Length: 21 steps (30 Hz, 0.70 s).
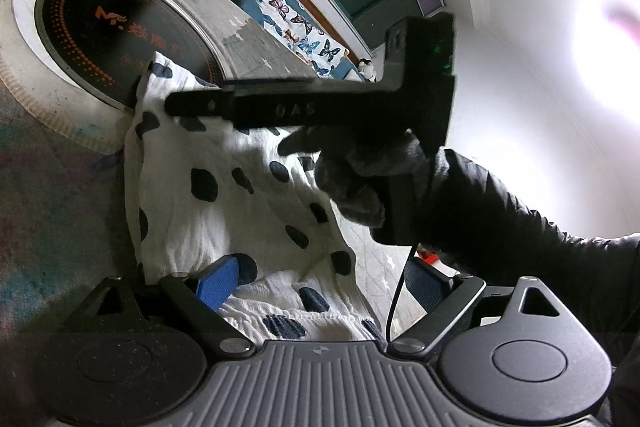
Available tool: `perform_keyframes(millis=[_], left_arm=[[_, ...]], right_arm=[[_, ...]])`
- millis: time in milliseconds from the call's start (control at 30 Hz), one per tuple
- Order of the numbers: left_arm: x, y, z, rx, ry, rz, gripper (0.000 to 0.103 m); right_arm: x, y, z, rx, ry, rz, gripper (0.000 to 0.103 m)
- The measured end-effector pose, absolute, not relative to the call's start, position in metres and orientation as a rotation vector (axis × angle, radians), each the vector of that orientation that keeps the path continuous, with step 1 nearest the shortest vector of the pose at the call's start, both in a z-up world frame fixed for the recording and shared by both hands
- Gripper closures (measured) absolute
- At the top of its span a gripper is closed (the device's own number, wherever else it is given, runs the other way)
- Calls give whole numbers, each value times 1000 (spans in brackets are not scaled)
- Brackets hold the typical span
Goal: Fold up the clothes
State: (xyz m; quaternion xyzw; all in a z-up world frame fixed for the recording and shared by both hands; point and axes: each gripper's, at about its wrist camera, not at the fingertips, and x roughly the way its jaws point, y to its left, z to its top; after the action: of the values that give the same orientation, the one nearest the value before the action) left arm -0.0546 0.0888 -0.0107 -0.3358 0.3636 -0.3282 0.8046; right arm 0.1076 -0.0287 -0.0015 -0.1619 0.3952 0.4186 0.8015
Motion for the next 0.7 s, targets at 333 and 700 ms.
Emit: perform_keyframes(millis=[333,700], left_arm=[[-56,87,-9,-707,779,-683,10],[-62,80,-1,-655,773,-632,10]], right_arm=[[114,-7,-16,-398,847,882,18],[109,-49,0,-351,835,833,20]])
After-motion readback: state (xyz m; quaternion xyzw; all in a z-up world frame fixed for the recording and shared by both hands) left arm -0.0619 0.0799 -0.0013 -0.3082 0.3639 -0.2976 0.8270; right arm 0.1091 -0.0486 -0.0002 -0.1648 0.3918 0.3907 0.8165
